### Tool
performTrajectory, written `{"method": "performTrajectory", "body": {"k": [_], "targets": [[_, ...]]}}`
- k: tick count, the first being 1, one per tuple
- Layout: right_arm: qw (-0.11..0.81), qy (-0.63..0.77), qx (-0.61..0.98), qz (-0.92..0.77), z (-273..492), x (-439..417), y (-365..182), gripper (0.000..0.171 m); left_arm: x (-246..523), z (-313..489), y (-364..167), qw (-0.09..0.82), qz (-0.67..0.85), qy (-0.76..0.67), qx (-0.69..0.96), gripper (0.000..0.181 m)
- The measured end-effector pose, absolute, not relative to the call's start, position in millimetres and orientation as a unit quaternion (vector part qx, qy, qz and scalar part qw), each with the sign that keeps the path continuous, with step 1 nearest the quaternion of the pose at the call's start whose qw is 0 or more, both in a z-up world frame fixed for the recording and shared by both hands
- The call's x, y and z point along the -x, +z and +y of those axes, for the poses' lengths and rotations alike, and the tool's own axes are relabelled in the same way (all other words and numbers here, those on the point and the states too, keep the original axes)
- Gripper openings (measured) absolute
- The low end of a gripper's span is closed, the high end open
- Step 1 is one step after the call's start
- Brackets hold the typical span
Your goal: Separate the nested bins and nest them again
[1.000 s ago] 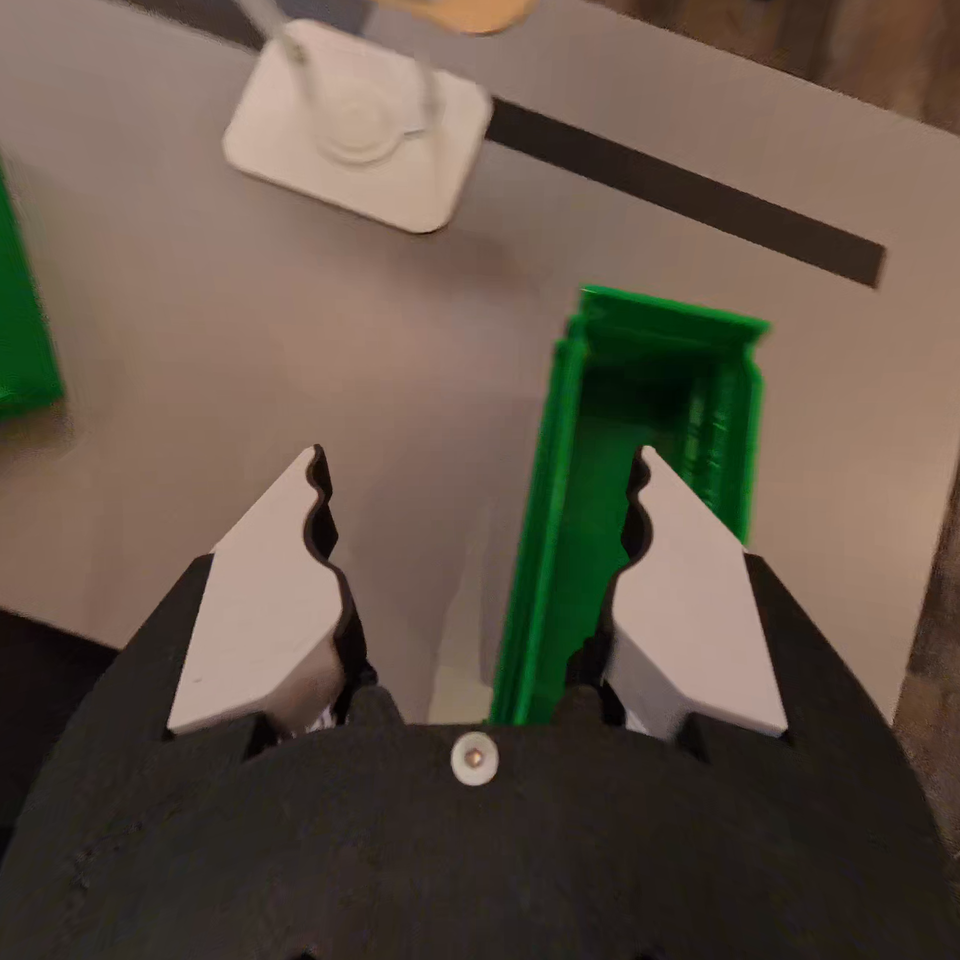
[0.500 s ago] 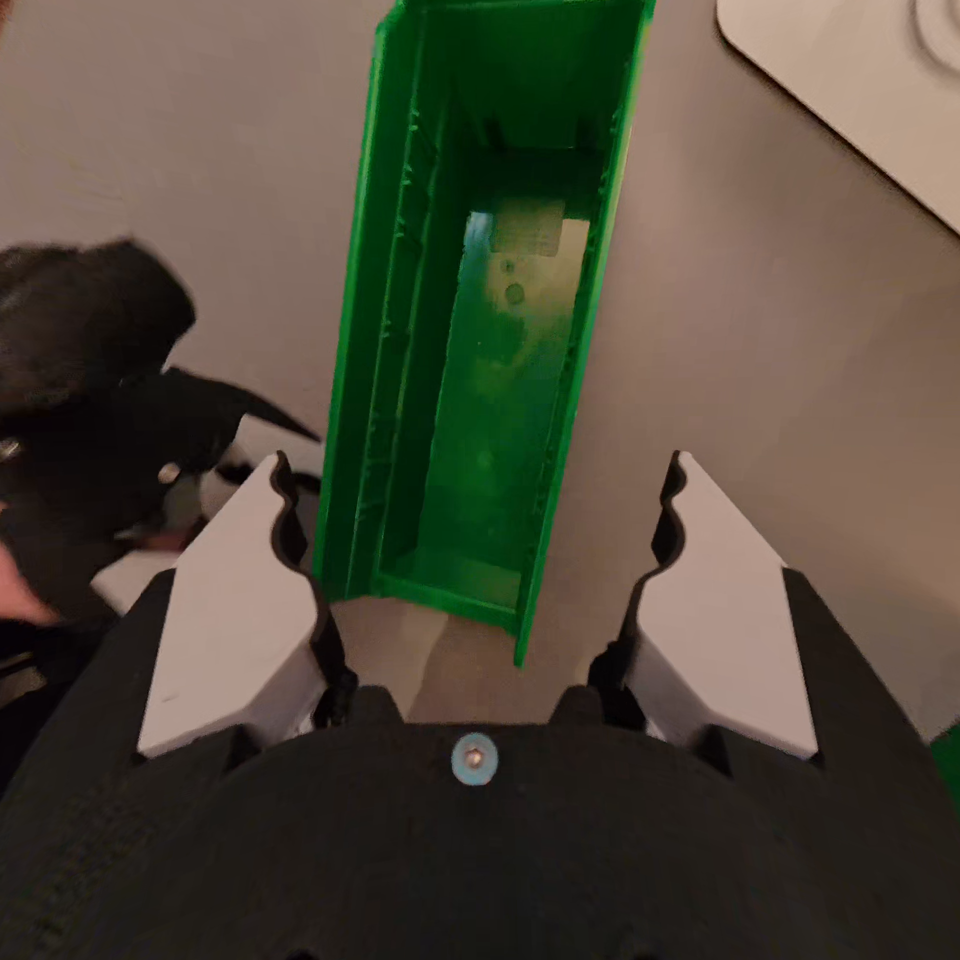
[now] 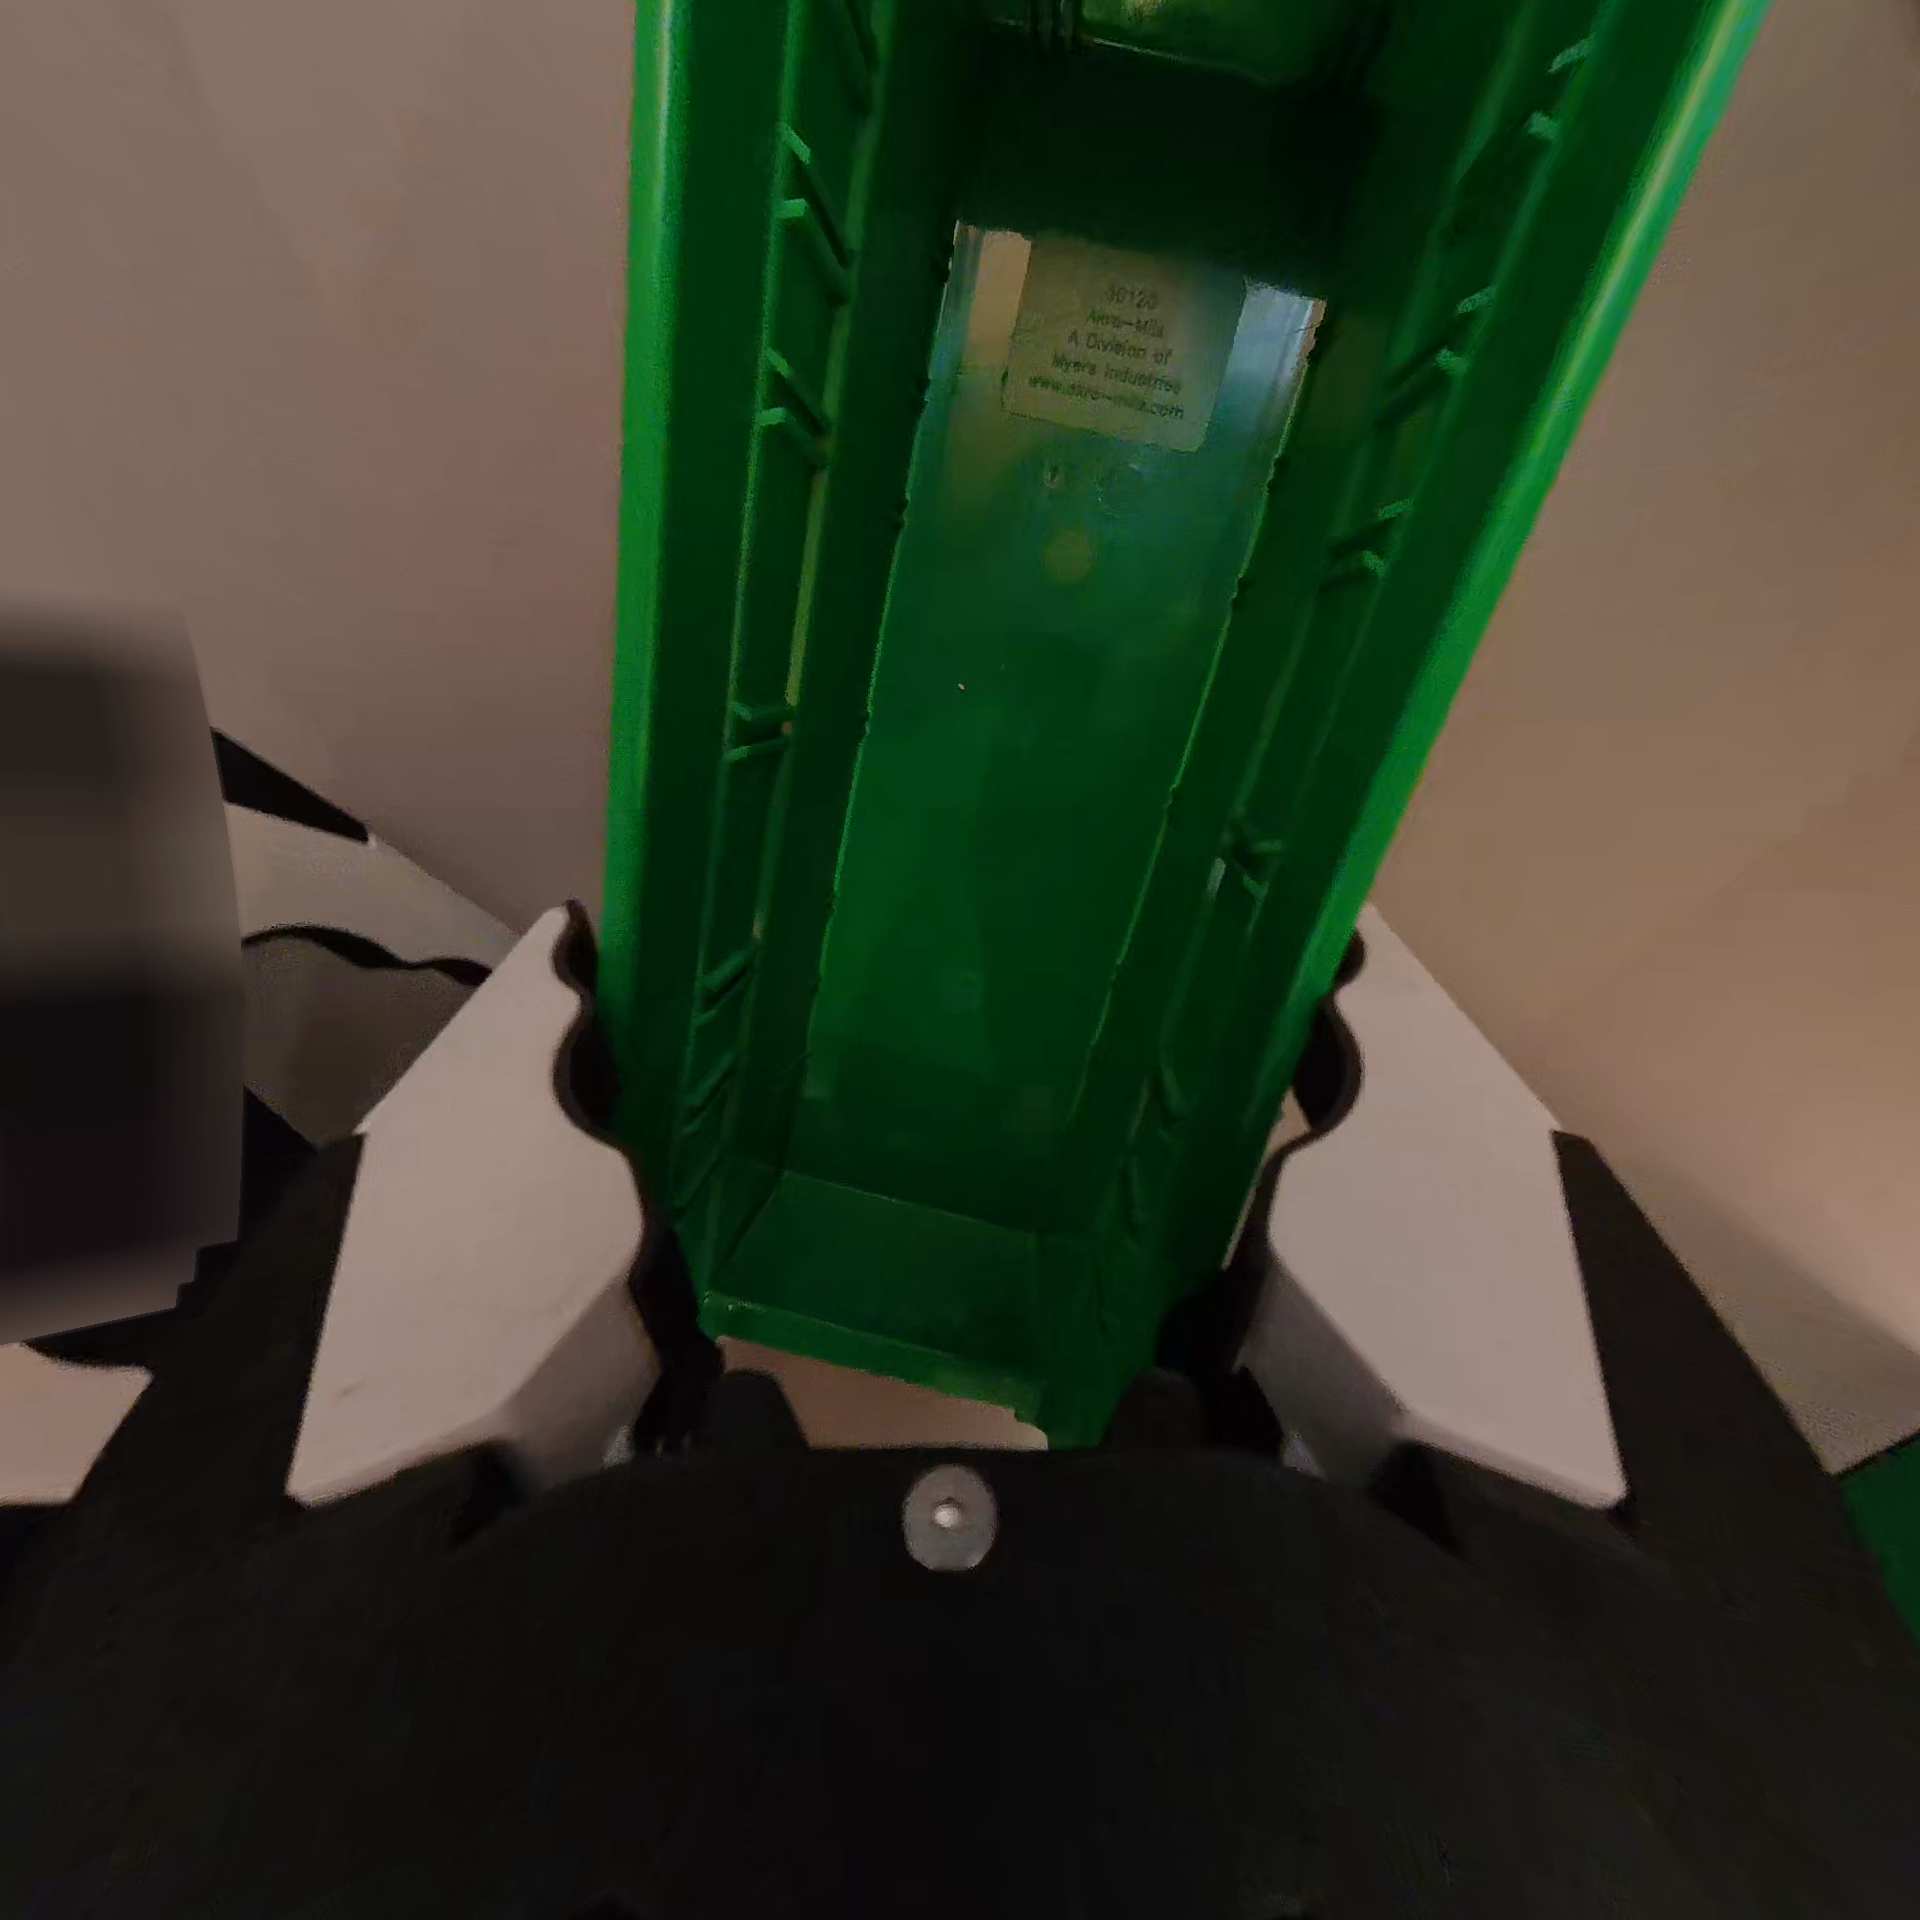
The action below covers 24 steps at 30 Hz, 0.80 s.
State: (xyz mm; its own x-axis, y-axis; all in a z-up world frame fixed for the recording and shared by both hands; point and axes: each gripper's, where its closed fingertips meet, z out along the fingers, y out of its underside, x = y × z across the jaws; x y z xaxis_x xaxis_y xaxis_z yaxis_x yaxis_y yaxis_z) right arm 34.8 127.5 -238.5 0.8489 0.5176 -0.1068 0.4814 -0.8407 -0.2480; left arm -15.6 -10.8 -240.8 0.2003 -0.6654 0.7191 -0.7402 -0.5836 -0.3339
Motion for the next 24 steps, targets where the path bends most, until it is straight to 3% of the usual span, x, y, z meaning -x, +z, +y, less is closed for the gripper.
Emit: {"method": "performTrajectory", "body": {"k": [6,14,24], "targets": [[0.099,0.096,0.955,-0.261,122.0,-43.0,-234.1,0.113,23.7,0.8,-242.3,0.030,-0.444,0.437,-0.782,0.106],[0.117,0.129,0.954,-0.244,107.8,-67.7,-212.8,0.105,24.7,4.6,-243.6,0.026,-0.441,0.438,-0.783,0.103],[0.183,0.168,0.948,-0.197,79.9,-135.8,-121.6,0.104,19.6,2.5,-243.6,0.022,-0.446,0.445,-0.776,0.105]]}}
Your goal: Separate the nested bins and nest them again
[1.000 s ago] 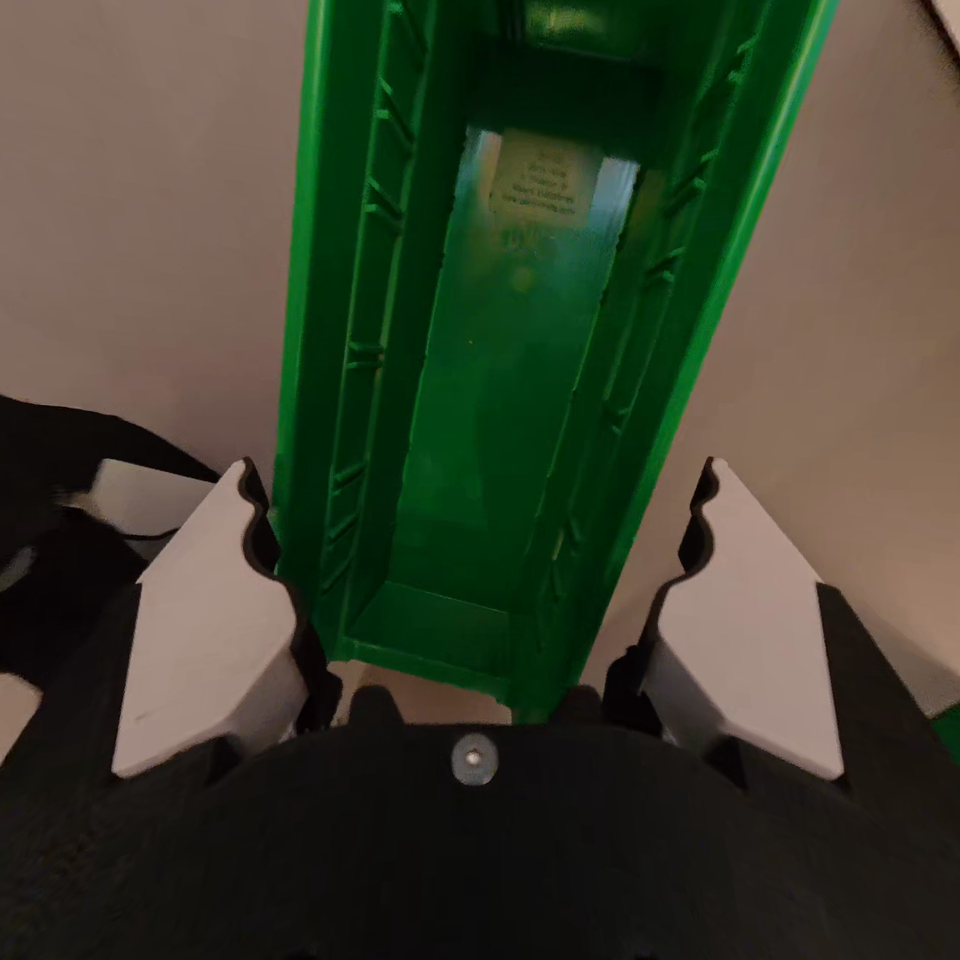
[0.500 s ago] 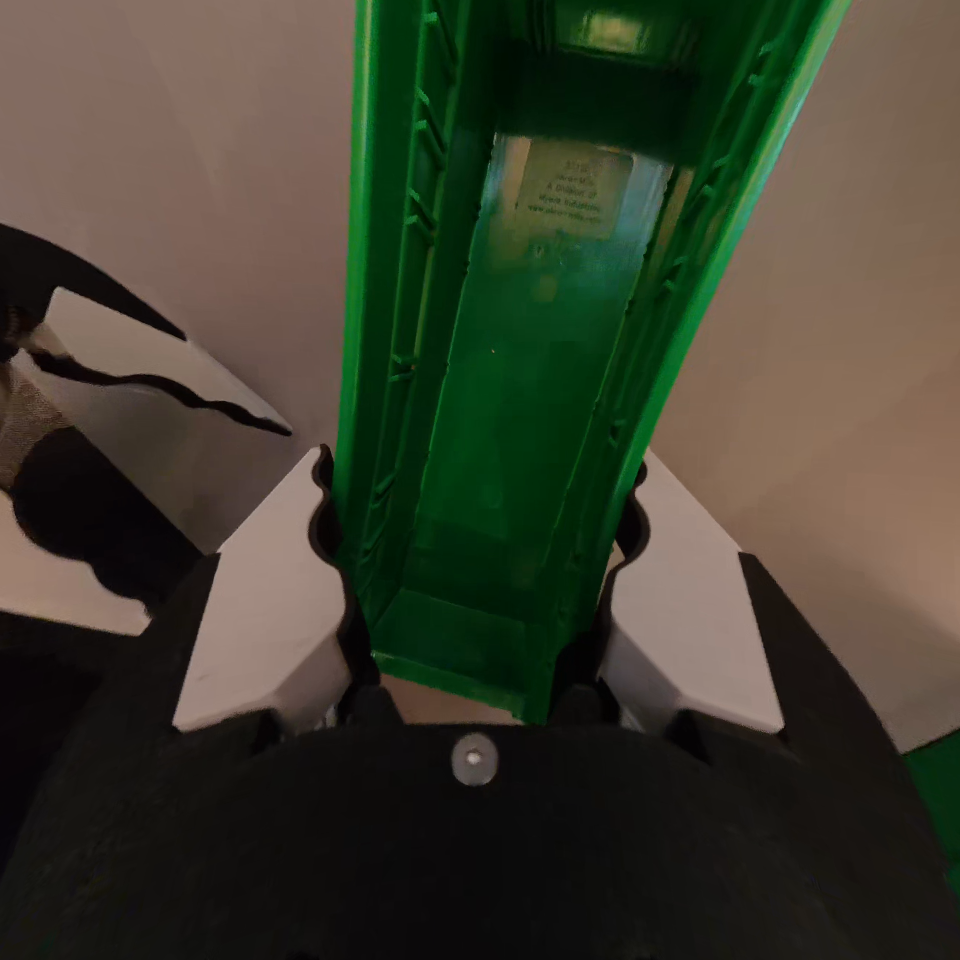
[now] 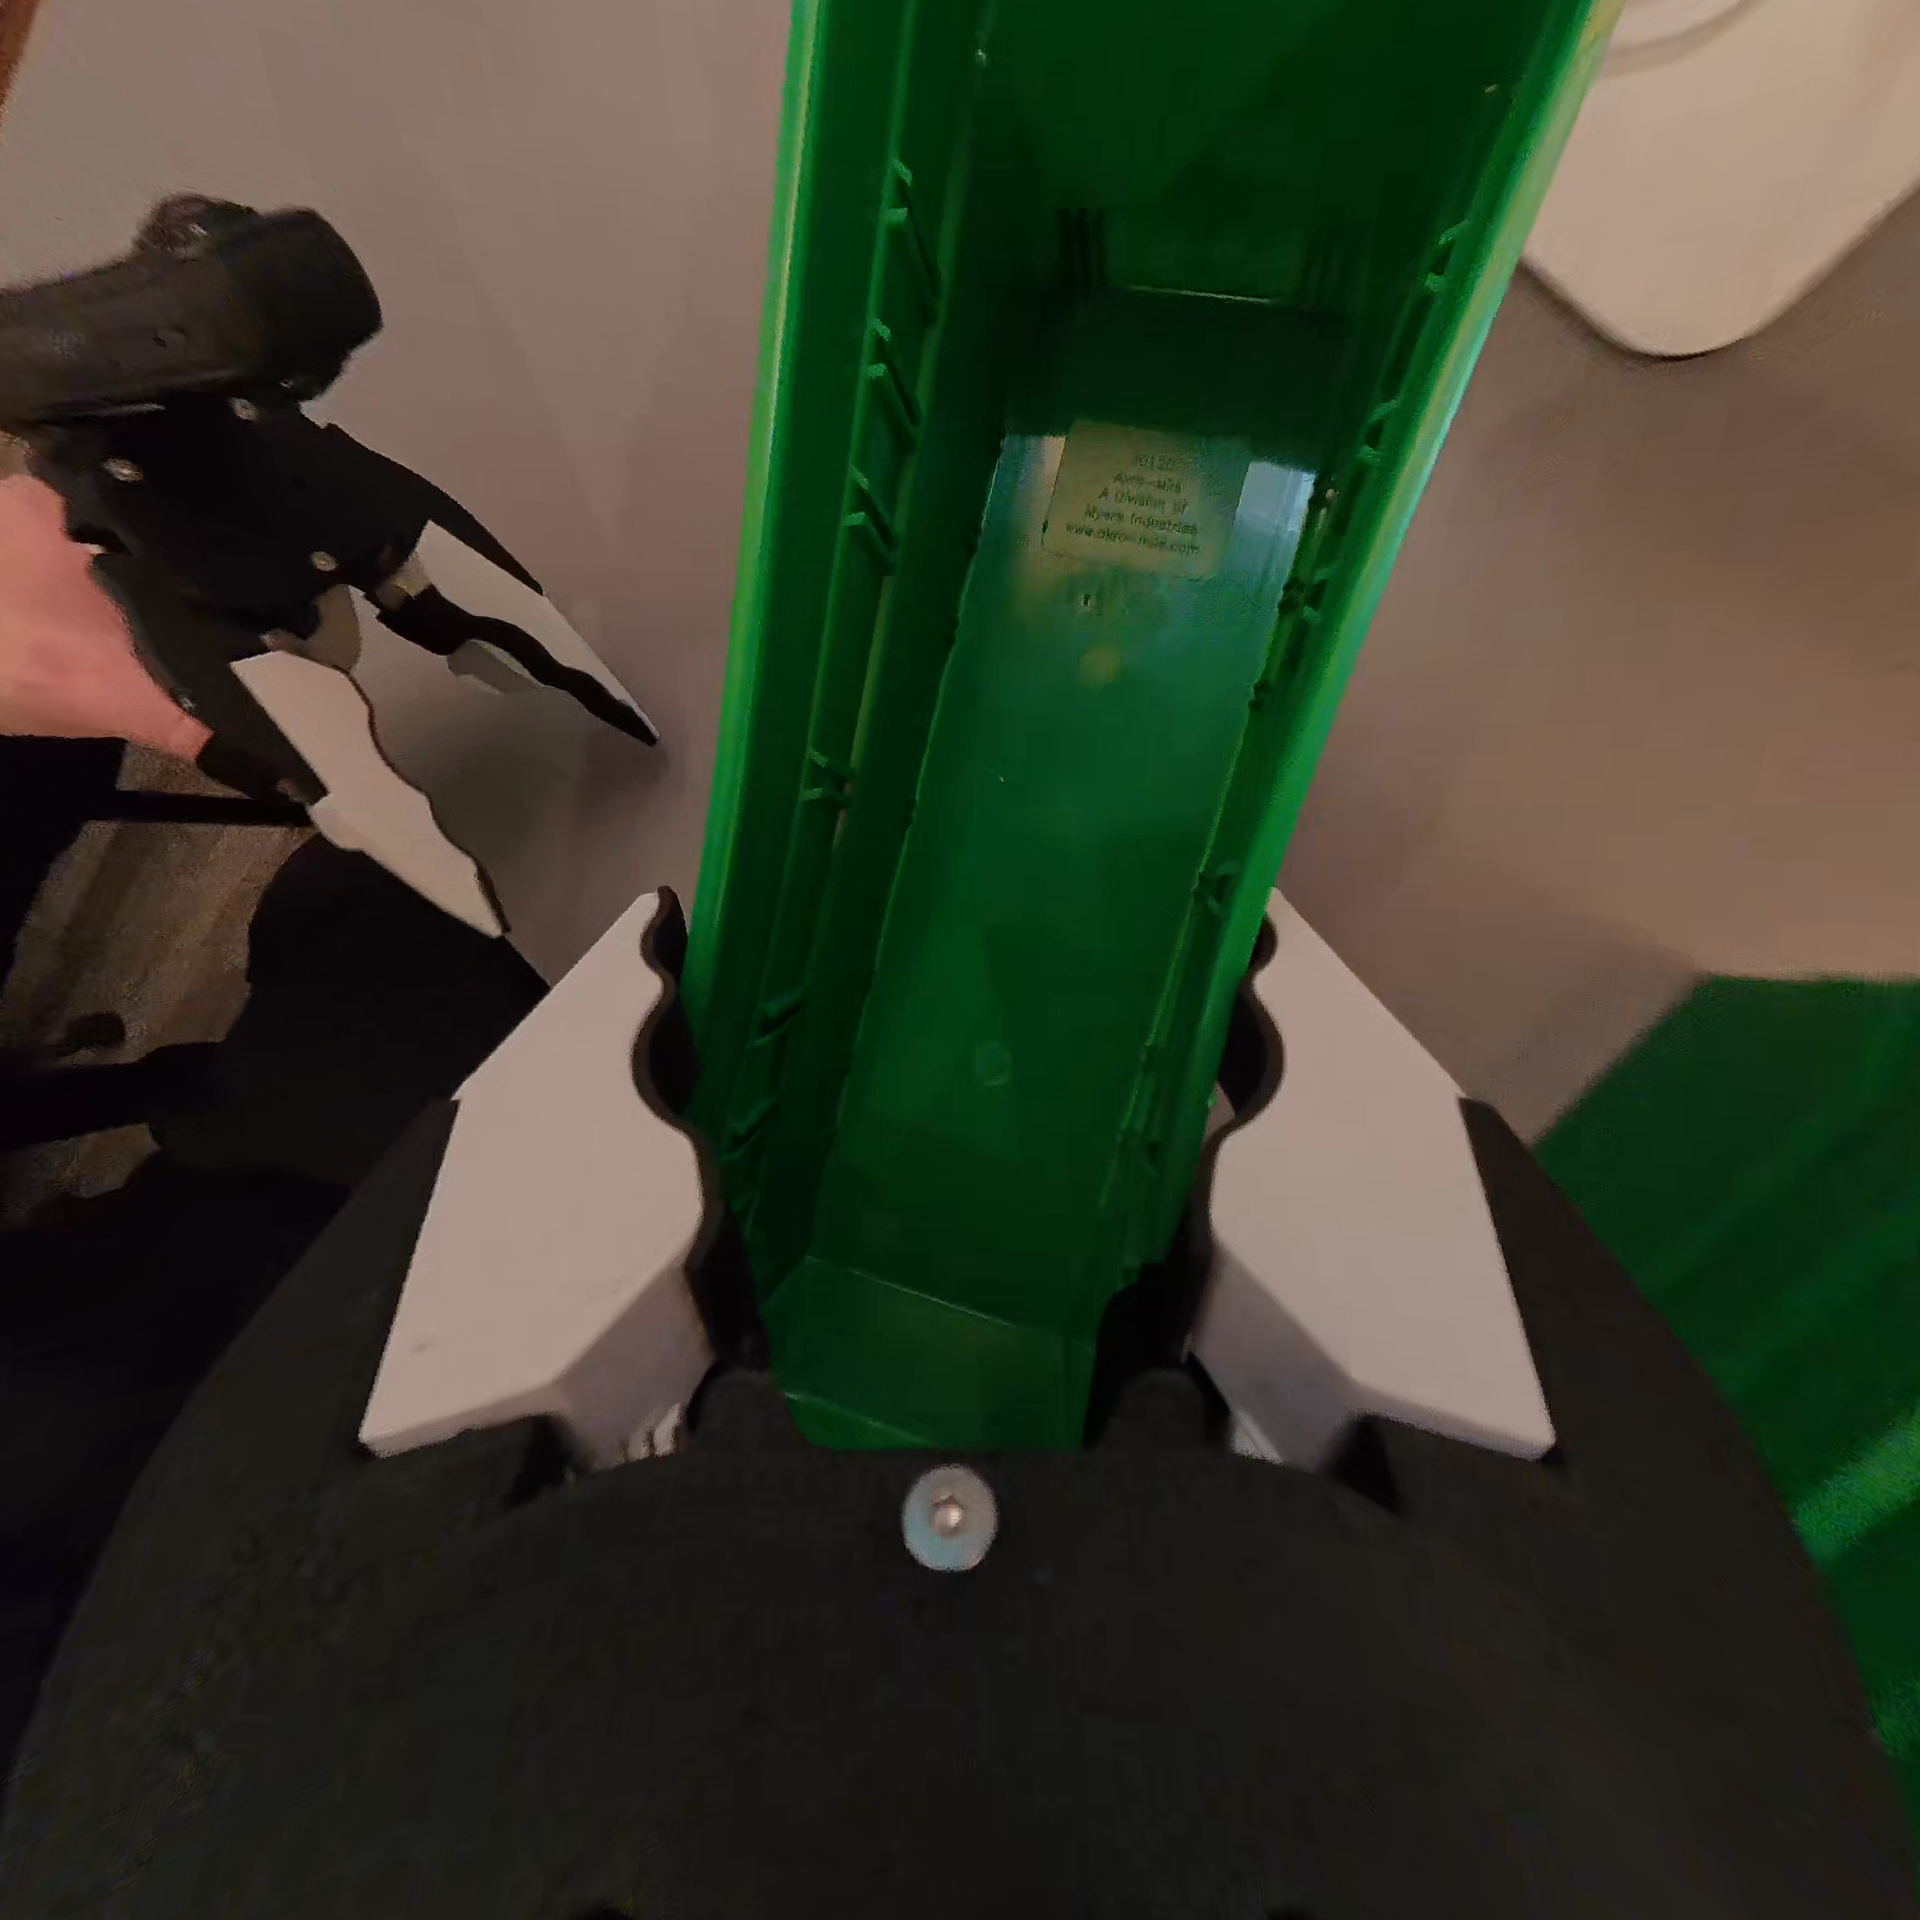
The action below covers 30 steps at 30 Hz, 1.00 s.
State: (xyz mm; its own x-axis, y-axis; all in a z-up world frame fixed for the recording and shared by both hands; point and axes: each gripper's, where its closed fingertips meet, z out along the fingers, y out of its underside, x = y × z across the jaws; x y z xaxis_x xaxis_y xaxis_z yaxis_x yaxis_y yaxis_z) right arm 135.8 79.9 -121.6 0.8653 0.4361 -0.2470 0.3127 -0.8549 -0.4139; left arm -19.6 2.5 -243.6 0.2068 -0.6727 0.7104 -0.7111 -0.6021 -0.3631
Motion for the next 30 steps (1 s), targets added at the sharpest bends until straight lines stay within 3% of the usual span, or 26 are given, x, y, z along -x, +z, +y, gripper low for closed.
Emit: {"method": "performTrajectory", "body": {"k": [6,10,22,30], "targets": [[0.241,0.105,0.954,-0.141,45.3,-235.1,-28.2,0.107,19.8,5.3,-243.1,0.020,-0.439,0.452,-0.776,0.106],[0.245,0.062,0.963,-0.099,17.3,-297.2,-3.2,0.107,20.0,6.0,-244.2,0.021,-0.438,0.451,-0.778,0.105],[0.177,0.067,0.981,-0.027,-4.3,-355.3,-98.0,0.114,15.5,4.2,-244.4,0.019,-0.435,0.452,-0.778,0.108],[0.176,0.076,0.981,-0.015,-2.0,-361.0,-146.4,0.142,16.0,5.2,-247.7,0.020,-0.434,0.449,-0.781,0.108]]}}
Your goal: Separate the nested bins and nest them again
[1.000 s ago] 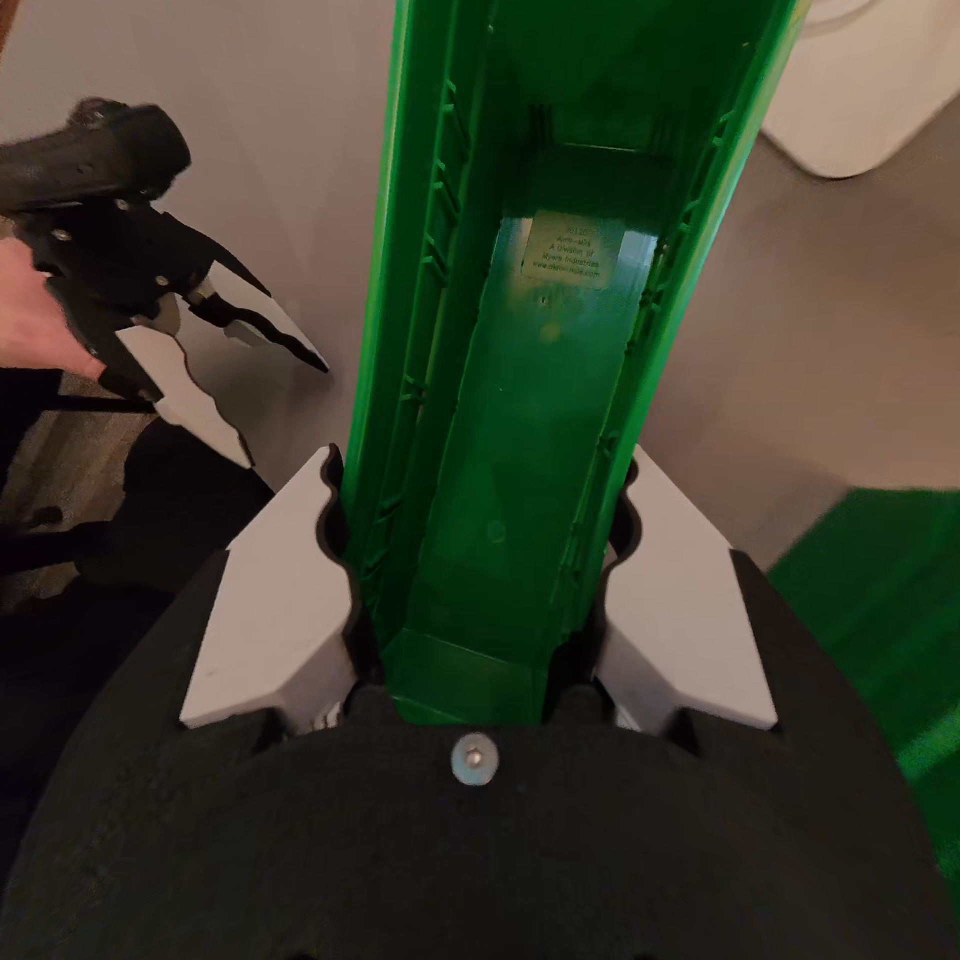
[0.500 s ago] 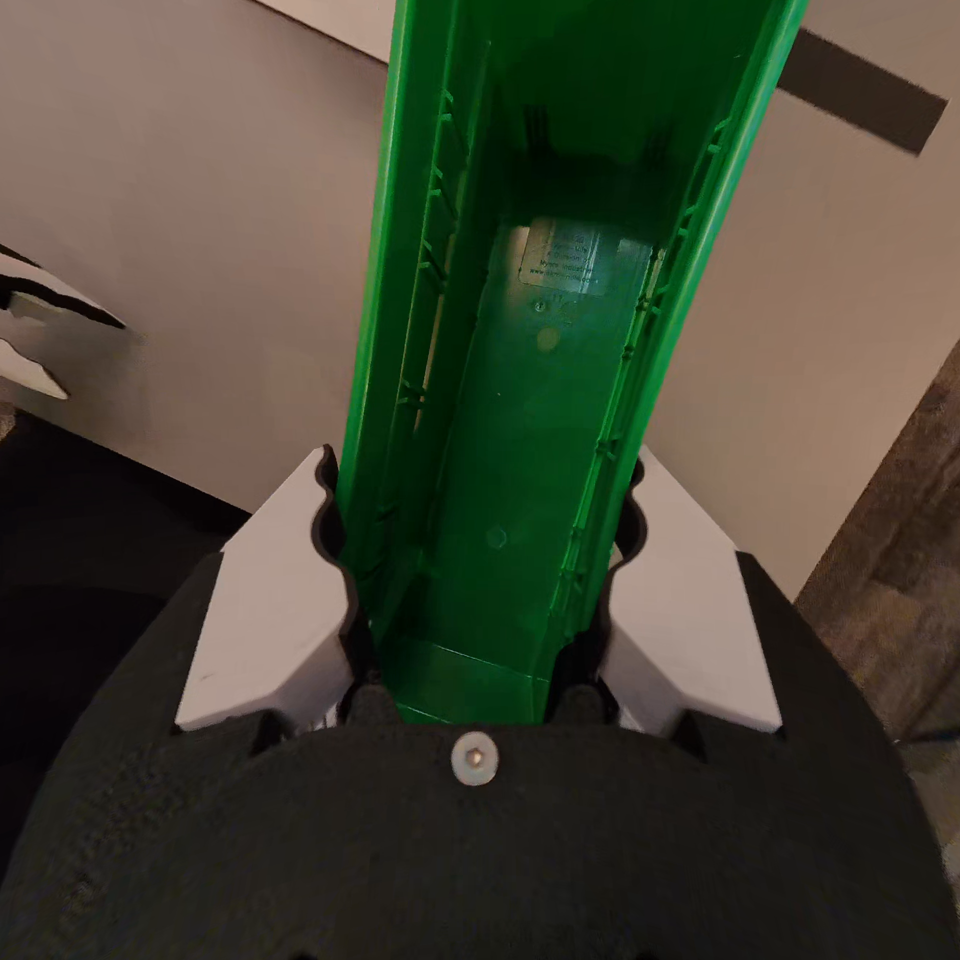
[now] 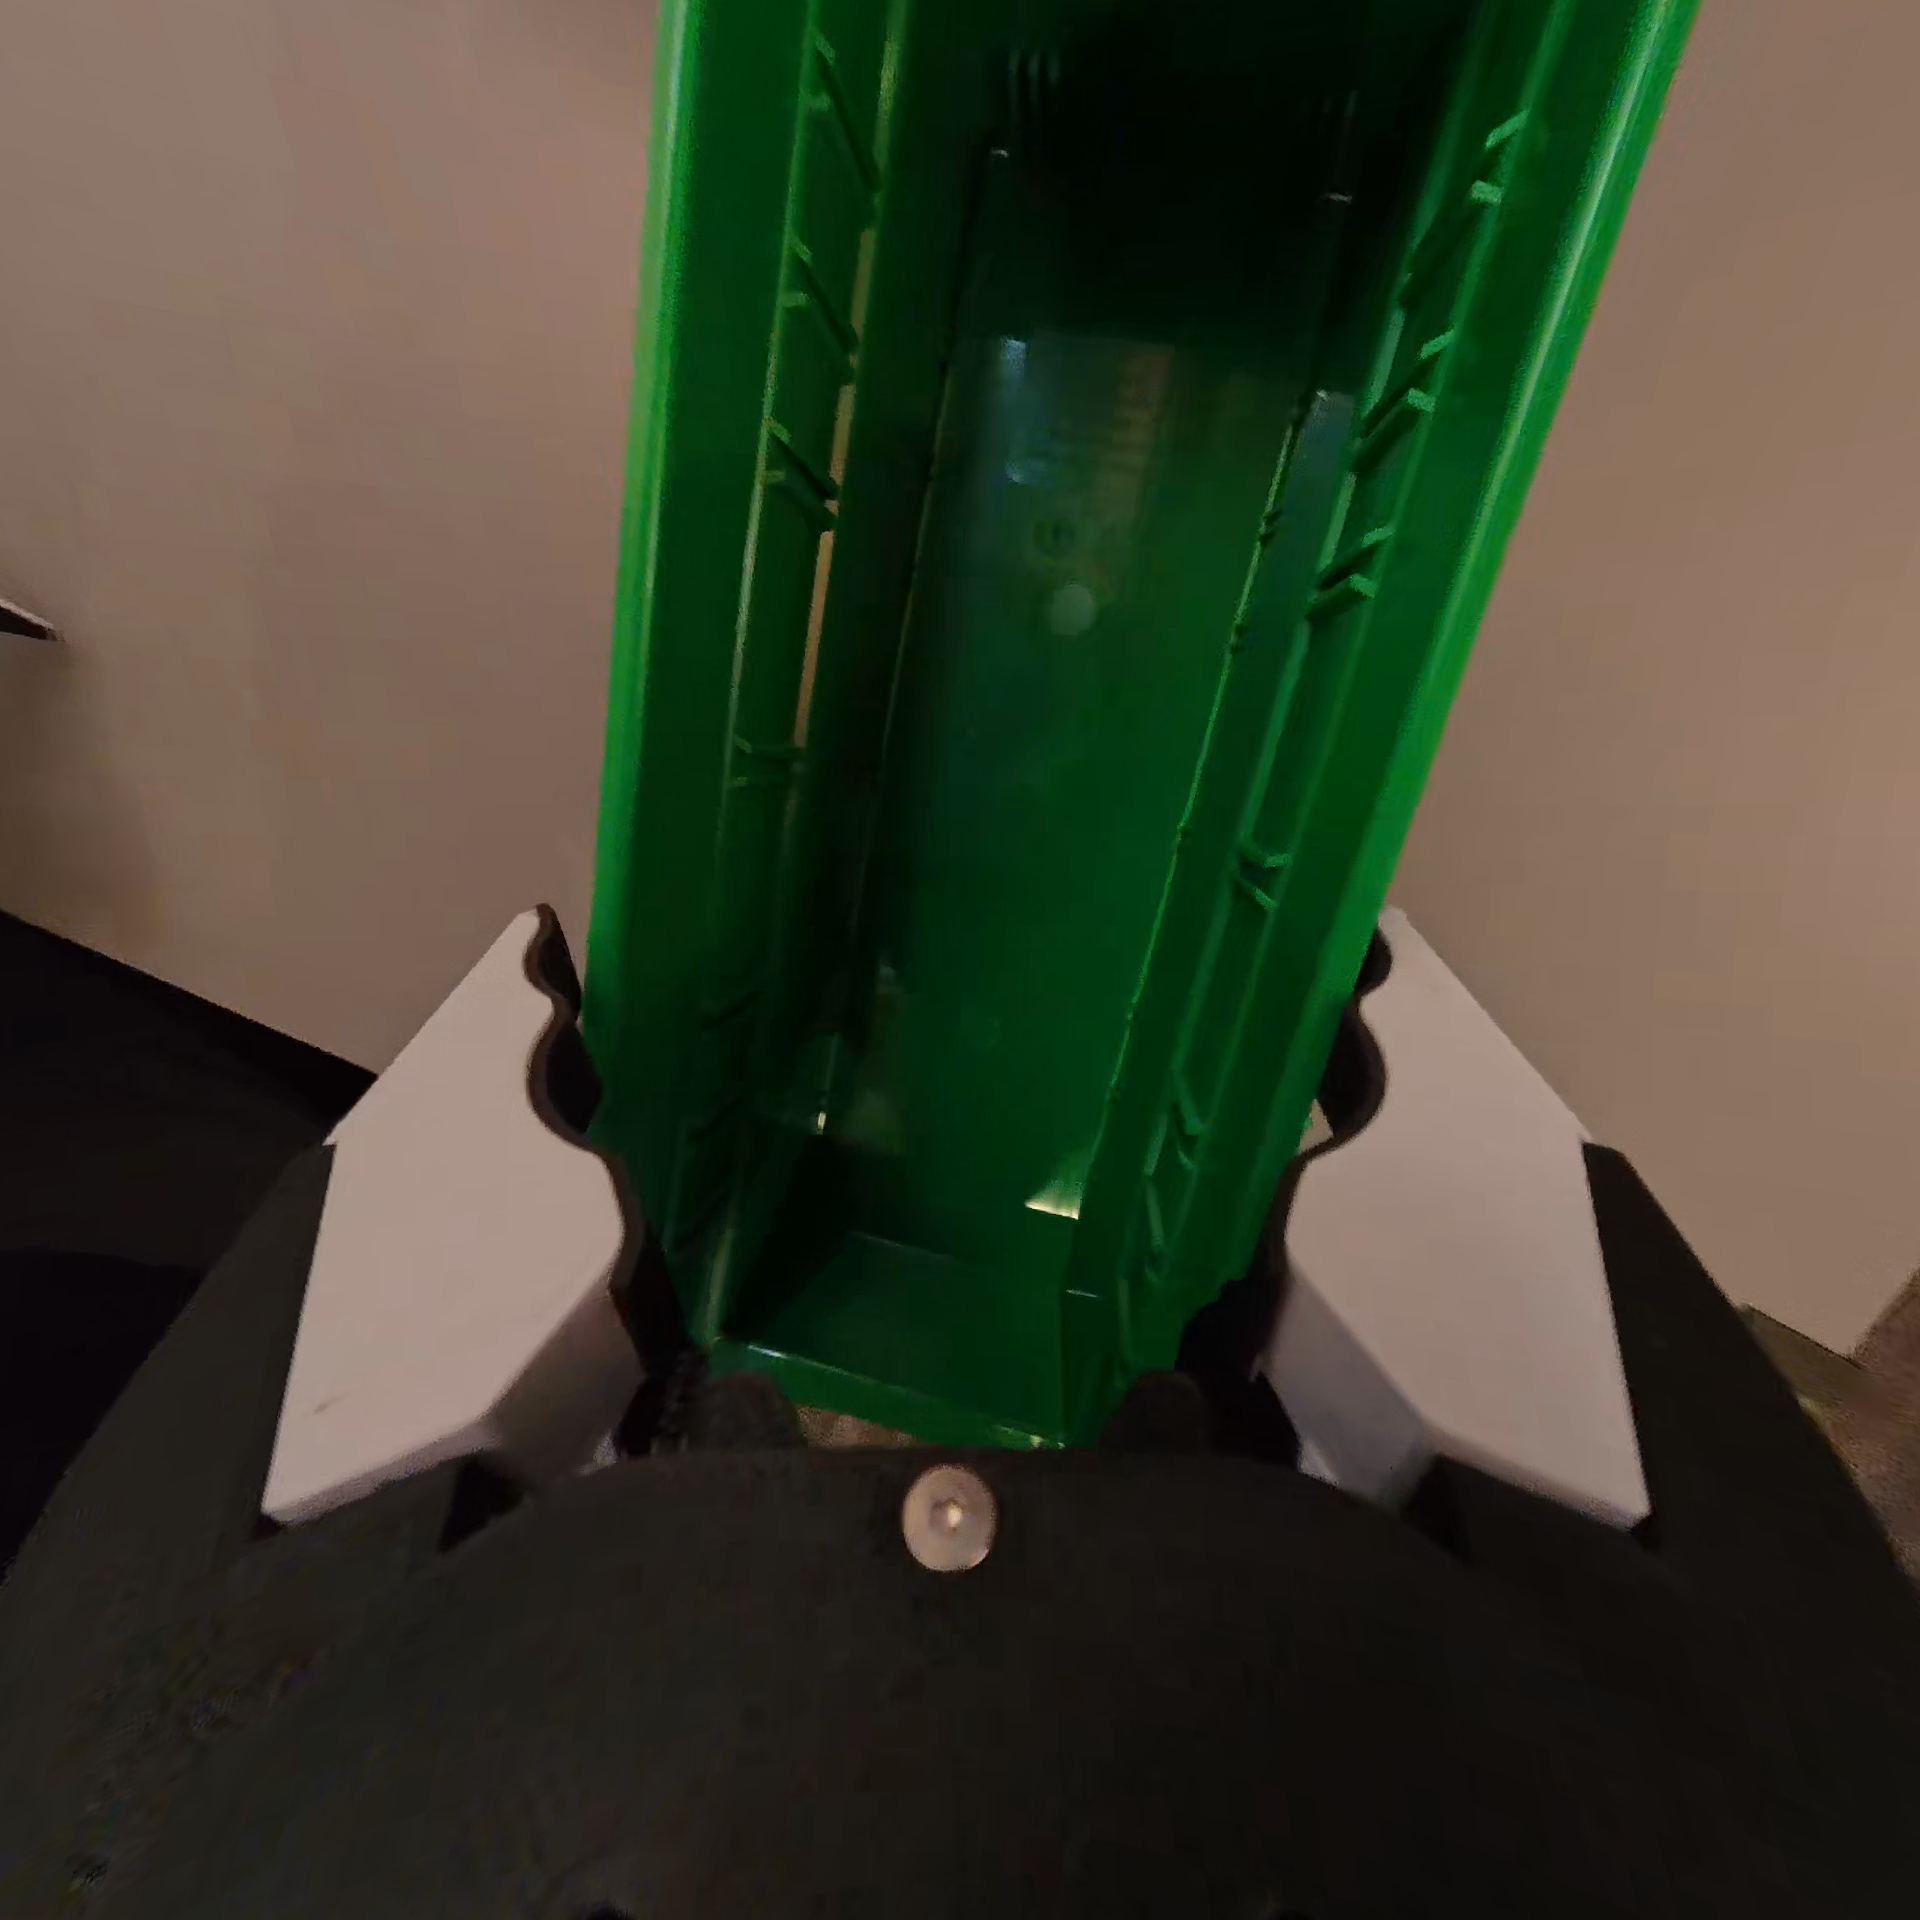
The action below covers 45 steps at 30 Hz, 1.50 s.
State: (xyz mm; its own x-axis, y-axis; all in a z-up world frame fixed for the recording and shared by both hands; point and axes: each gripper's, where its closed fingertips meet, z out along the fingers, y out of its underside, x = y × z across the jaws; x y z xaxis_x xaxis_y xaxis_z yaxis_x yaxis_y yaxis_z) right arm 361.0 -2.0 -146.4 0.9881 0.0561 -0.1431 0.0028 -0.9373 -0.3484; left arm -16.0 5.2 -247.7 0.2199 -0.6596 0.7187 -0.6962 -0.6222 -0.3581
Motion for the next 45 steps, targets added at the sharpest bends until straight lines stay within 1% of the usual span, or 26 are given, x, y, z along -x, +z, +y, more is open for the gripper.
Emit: {"method": "performTrajectory", "body": {"k": [4,8,10,12,14,16,17,18,21,22,24,29,35,40,45], "targets": [[0.218,0.127,0.968,-0.014,-1.1,-356.1,-122.5,0.149,15.1,5.0,-248.6,0.020,-0.433,0.448,-0.782,0.110],[0.270,0.153,0.951,0.000,-1.2,-382.2,-97.4,0.140,13.6,6.7,-244.9,0.012,-0.432,0.451,-0.781,0.111],[0.271,0.203,0.941,0.015,-6.5,-392.5,-102.6,0.142,13.0,7.2,-243.0,0.009,-0.431,0.453,-0.780,0.111],[0.258,0.268,0.928,0.026,-13.6,-396.7,-119.6,0.147,12.0,7.0,-241.6,0.008,-0.431,0.455,-0.779,0.111],[0.265,0.332,0.905,0.018,-16.7,-393.8,-134.3,0.149,10.3,6.5,-240.5,0.006,-0.431,0.457,-0.778,0.111],[0.271,0.396,0.877,0.032,-18.8,-389.2,-145.2,0.155,8.3,5.5,-239.2,0.006,-0.431,0.460,-0.776,0.111],[0.278,0.427,0.860,0.032,-19.9,-384.9,-147.0,0.155,7.2,4.9,-238.7,0.006,-0.431,0.462,-0.775,0.111],[0.287,0.455,0.842,0.035,-20.2,-380.7,-147.5,0.151,6.1,4.4,-238.2,0.005,-0.431,0.463,-0.775,0.111],[0.286,0.539,0.791,0.052,-22.3,-362.8,-147.9,0.159,-0.5,3.0,-234.1,0.002,-0.428,0.472,-0.771,0.111],[0.292,0.552,0.779,0.058,-21.2,-360.1,-148.1,0.157,-4.4,2.6,-231.2,-0.002,-0.425,0.479,-0.768,0.111],[0.304,0.558,0.769,0.070,-17.7,-356.3,-146.9,0.155,-14.7,0.7,-223.5,-0.008,-0.420,0.497,-0.760,0.112],[0.300,0.553,0.775,0.063,-11.6,-325.2,-147.6,0.157,-56.5,-5.0,-203.7,-0.042,-0.409,0.536,-0.738,0.115],[0.307,0.561,0.766,0.070,6.8,-264.2,-145.8,0.157,-92.2,-26.6,-186.5,-0.058,-0.419,0.566,-0.708,0.125],[0.300,0.578,0.757,0.059,25.1,-192.9,-144.0,0.157,-82.7,-6.6,-159.8,-0.090,-0.376,0.604,-0.697,0.126],[0.288,0.610,0.737,0.043,46.3,-112.5,-140.0,0.157,-44.9,25.2,-142.7,-0.107,-0.333,0.623,-0.700,0.122]]}}
